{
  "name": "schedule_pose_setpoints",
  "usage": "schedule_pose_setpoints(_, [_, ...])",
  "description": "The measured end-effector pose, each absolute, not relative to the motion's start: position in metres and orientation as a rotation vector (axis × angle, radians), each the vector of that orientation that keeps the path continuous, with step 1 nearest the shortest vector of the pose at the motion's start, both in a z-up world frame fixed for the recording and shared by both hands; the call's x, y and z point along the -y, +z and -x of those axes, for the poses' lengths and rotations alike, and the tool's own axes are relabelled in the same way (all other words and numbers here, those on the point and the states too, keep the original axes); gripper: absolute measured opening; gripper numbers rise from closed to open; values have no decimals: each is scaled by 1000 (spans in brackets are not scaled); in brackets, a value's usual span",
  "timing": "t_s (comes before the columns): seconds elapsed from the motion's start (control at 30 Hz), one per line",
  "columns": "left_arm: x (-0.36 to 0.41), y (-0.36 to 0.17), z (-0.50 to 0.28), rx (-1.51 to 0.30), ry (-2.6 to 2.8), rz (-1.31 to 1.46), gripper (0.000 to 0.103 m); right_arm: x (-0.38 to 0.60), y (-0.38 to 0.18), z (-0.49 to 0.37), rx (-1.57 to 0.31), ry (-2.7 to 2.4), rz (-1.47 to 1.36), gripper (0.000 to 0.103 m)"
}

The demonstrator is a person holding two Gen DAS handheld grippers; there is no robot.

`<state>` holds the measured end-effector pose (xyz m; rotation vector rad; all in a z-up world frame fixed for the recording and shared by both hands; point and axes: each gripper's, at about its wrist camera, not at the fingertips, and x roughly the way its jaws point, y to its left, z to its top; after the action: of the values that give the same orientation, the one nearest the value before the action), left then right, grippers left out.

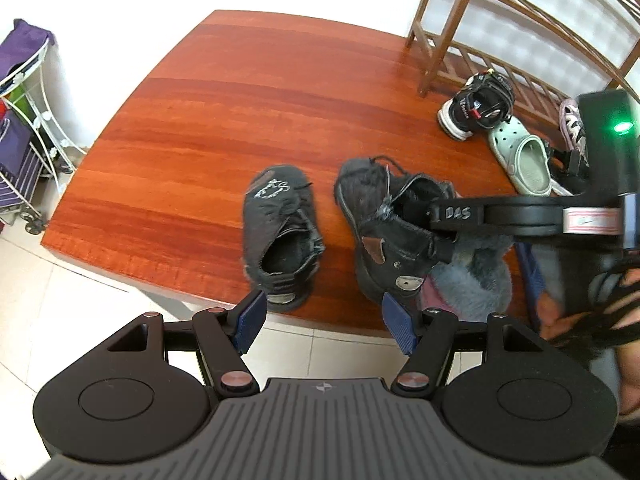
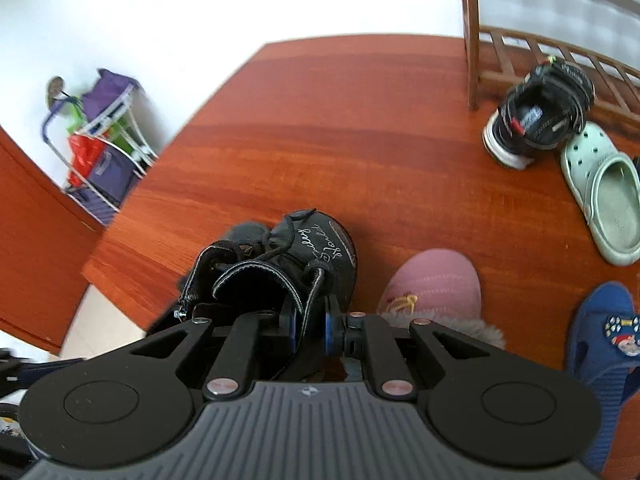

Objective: Organize scattered shoes
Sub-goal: 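Lower the black shoe beside the other black shoe and open the right tool, then reach the right tool to the mint-green clog and grasp its heel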

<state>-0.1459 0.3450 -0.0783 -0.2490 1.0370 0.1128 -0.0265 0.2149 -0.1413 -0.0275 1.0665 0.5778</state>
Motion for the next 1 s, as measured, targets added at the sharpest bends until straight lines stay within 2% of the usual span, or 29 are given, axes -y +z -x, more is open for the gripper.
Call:
schedule_pose_setpoints(0.3, [-355,-79,149,-1039,120,254,67,-234,-168,28,-1094,584,100,18])
schedule_pose_setpoints(0.43, [-353,-79,147,-1034,115,257,67,-237,-167,32,-1090,614,124,28])
schedule_pose_setpoints(0.63, [-343,-76,140,-1018,88,247,67,-230,-148,33,-1091,653,121,40])
schedule_pose_setpoints(1.0, [-319,-68,126,-986,38,223,67,-186,-94,41,-996,693,66,52])
